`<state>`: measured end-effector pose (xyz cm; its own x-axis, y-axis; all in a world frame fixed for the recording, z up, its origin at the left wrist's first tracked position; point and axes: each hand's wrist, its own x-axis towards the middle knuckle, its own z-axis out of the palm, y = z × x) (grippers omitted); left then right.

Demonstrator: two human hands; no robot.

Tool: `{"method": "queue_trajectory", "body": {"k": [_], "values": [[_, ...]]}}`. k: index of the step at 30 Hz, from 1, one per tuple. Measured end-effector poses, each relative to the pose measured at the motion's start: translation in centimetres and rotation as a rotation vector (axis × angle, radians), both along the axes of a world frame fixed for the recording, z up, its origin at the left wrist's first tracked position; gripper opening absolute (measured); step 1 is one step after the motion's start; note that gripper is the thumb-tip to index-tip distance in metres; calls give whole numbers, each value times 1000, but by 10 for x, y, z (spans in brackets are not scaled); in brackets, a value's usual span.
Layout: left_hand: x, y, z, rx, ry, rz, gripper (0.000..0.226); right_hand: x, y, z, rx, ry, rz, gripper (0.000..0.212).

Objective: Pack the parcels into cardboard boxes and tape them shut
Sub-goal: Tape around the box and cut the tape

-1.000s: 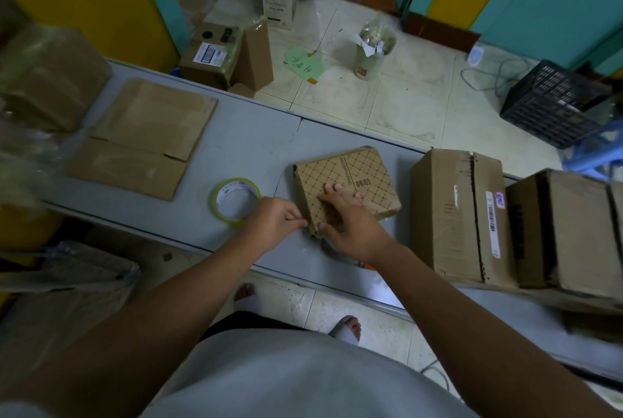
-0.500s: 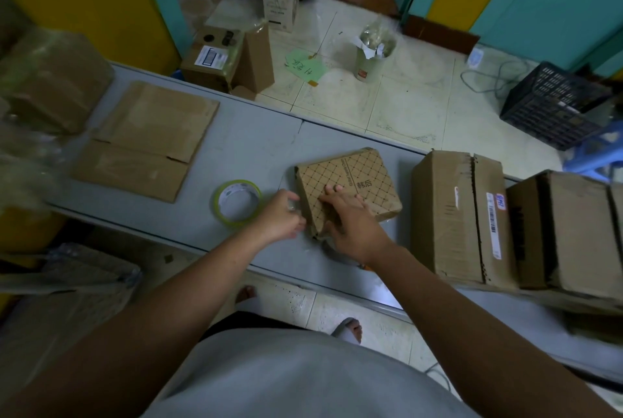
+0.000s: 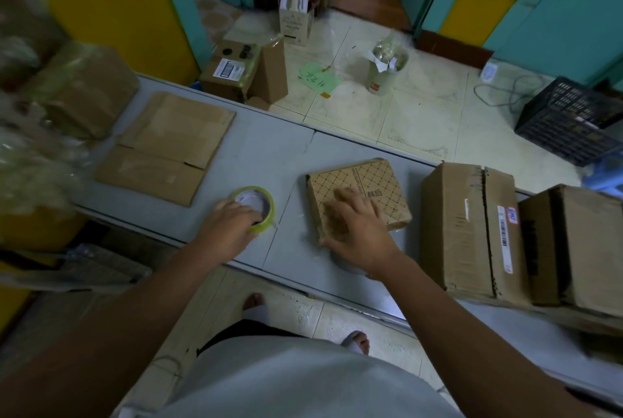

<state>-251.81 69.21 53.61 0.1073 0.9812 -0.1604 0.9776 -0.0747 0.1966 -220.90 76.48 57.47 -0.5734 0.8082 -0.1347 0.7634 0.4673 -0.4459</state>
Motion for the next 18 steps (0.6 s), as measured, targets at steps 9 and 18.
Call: {"method": "queue_trajectory", "body": {"k": [9,18], "values": [[7,1,39,155,-334,-14,36,-11,16,38,7,203,-10,59],[30,22,91,233,-455,-70,32,-60,18,72,-68,569,-220,18]]}}
